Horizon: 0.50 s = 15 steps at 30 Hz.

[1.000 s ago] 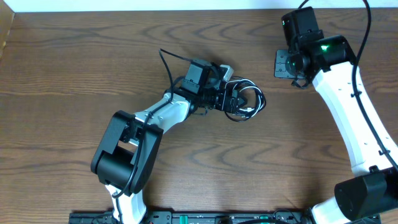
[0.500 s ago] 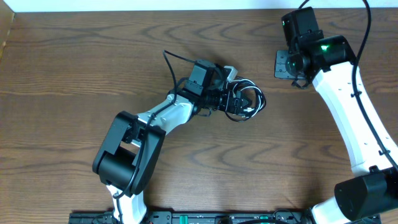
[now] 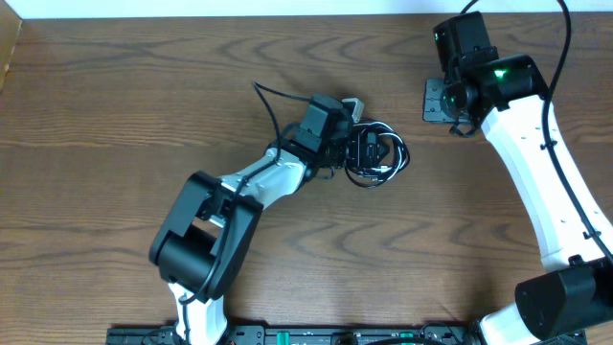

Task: Untangle cables
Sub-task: 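Lower the left gripper onto the cable bundle and grasp it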

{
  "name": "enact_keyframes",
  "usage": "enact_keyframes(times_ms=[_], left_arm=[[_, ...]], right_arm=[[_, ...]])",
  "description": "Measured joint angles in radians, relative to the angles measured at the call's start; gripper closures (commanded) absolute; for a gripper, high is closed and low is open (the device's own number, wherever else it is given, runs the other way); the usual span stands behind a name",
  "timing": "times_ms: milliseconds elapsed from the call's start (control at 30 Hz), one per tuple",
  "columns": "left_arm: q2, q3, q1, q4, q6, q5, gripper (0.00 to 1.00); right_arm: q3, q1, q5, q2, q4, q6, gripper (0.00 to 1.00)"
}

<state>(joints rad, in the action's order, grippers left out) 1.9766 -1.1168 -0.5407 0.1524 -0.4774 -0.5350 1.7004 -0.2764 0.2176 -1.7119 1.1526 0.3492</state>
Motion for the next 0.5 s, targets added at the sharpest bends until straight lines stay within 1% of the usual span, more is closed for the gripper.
enact_keyframes(times_ms=[67, 133, 200, 300, 333, 500], left_arm=[[0.026, 0.0, -0.011, 0.018, -0.019, 0.018, 0.23], [0.045, 0.0, -0.019, 0.037, -0.039, 0.027, 0.42], [0.055, 0.0, -0.027, 0.042, -0.043, 0.034, 0.63], [0.058, 0.0, -0.037, 0.062, -0.05, 0.042, 0.86], [0.058, 0.0, -0.038, 0.066, -0.056, 0.043, 0.92], [0.058, 0.0, -0.039, 0.069, -0.059, 0.044, 0.92]], right_arm=[[0.0, 0.0, 0.0, 0.0, 0.0, 0.0, 0.81], [0.0, 0.0, 0.0, 0.0, 0.0, 0.0, 0.82], [0.0, 0.0, 0.0, 0.0, -0.001, 0.003, 0.81], [0.0, 0.0, 0.0, 0.0, -0.001, 0.004, 0.81], [0.0, 0.0, 0.0, 0.0, -0.001, 0.004, 0.81], [0.0, 0.0, 0.0, 0.0, -0.002, 0.004, 0.8]])
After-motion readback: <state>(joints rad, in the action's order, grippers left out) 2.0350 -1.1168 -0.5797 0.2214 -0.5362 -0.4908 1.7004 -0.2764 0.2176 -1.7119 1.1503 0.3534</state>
